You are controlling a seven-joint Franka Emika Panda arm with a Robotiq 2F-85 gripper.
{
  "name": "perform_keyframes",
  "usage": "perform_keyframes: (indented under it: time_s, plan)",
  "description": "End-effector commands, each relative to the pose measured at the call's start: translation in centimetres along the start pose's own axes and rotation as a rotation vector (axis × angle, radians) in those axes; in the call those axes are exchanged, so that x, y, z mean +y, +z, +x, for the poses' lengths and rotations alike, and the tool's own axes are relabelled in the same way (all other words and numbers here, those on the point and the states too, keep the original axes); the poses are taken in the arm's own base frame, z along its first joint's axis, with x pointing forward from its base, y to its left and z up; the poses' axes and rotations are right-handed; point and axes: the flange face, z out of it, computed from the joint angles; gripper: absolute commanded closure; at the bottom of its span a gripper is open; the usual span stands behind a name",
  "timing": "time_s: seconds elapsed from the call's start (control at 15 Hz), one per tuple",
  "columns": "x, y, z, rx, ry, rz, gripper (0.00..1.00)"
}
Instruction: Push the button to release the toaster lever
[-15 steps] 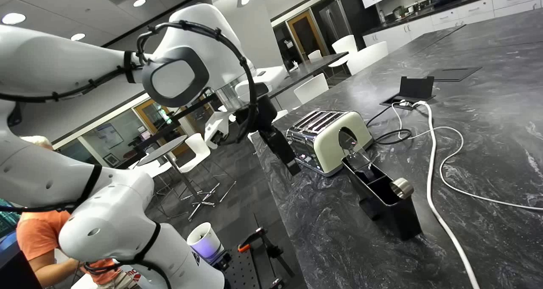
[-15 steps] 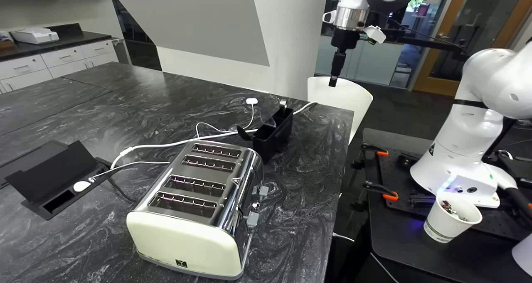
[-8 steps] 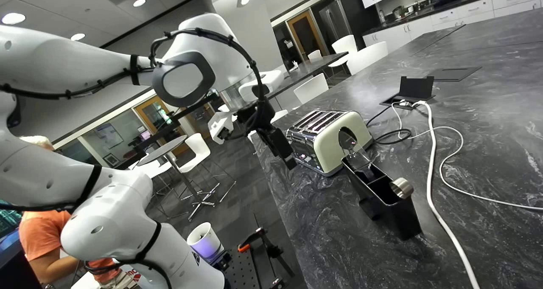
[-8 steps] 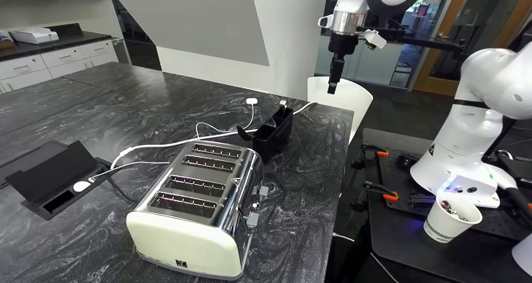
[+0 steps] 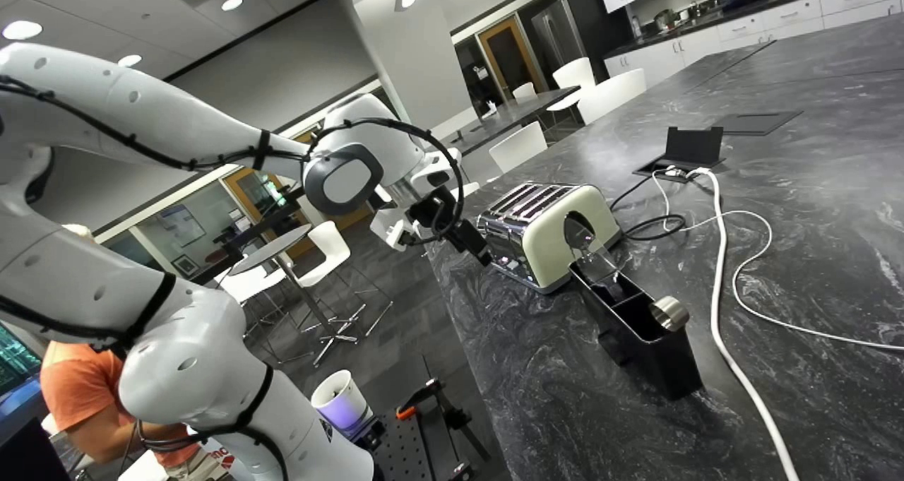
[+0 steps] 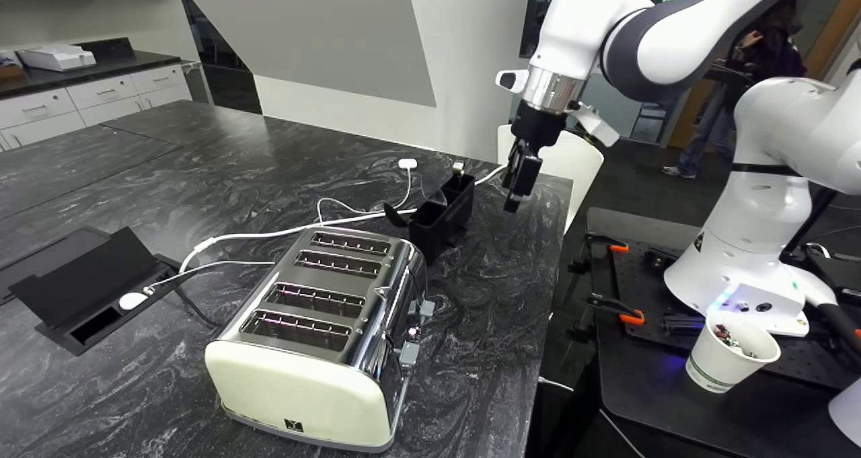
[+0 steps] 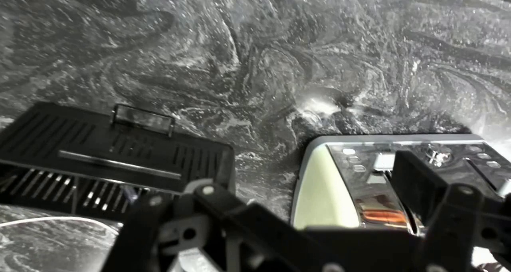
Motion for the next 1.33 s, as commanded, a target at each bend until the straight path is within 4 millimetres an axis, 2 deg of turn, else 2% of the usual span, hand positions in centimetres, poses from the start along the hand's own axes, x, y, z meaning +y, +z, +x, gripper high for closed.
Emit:
perform_keyframes:
  time_s: [0.0,0.07,0.13,0.27,0.53,0.6,0.67,0.8,1.07,1.27]
  plan:
    - [-3.0,4.2,0.7,0.061,0.011,0.015,0.00]
    - [-3.9,5.1,0.9,0.061,-0.001,0.013,0.00]
    - [-2.6,3.1,0.5,0.053,-0.015,0.011,0.00]
    - [-3.7,5.0,0.5,0.043,-0.022,0.008,0.00]
    - [-4.0,5.8,0.8,0.045,-0.022,0.026,0.00]
    - [-3.8,6.5,0.8,0.059,0.006,0.021,0.04]
    - [-3.9,6.7,0.8,0.074,0.025,0.033,0.26]
    - [-4.3,7.4,0.8,0.118,0.052,0.045,0.31]
    - [-6.1,8.0,0.6,0.190,0.096,0.050,0.63]
    - [-6.6,8.8,0.2,0.211,0.161,0.036,0.85]
